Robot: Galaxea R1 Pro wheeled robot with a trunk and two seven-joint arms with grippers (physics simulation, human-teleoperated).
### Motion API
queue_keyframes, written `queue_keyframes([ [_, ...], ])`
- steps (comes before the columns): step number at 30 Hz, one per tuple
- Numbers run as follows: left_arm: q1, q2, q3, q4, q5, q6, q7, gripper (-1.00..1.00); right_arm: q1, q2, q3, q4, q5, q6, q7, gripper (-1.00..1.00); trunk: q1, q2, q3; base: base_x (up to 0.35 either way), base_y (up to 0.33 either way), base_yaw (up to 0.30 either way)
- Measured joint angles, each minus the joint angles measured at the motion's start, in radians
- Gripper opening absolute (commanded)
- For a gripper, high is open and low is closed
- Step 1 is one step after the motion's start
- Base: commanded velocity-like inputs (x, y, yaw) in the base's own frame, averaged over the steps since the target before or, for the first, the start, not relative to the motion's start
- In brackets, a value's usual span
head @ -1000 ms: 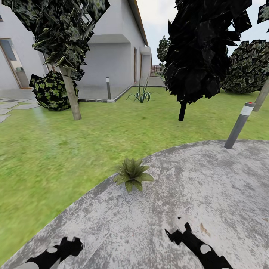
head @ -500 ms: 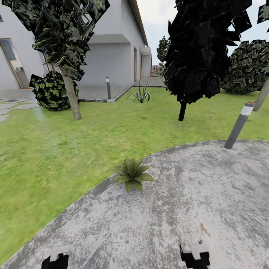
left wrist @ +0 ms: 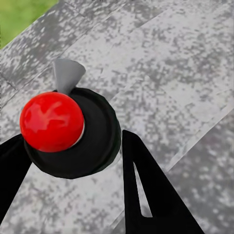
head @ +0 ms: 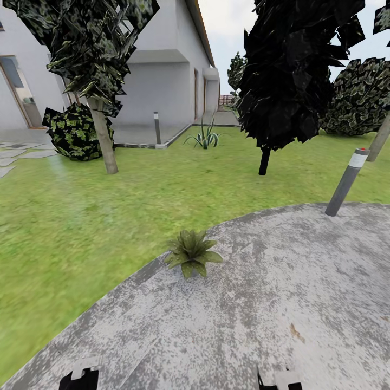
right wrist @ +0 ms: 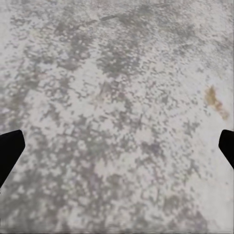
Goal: Pick up the pesticide atomizer in the garden and spray insectifuge to fully cover both potted plants in the garden.
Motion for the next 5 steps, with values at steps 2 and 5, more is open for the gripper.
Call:
queue_keyframes([
  [2, 0.001, 0.000, -0.001, 0.000, 0.002, -0.001, 0.000, -1.00, 0.007, 0.000, 0.000, 0.000, 0.000, 0.000, 0.000, 1.00, 0.000, 0.000, 0.000, 0.000, 0.000, 0.000],
  [5, 0.000, -0.001, -0.001, -0.001, 0.004, -0.001, 0.000, -1.00, 0.011, 0.000, 0.000, -0.001, 0.000, 0.000, 0.000, 1.00, 0.000, 0.000, 0.000, 0.000, 0.000, 0.000],
])
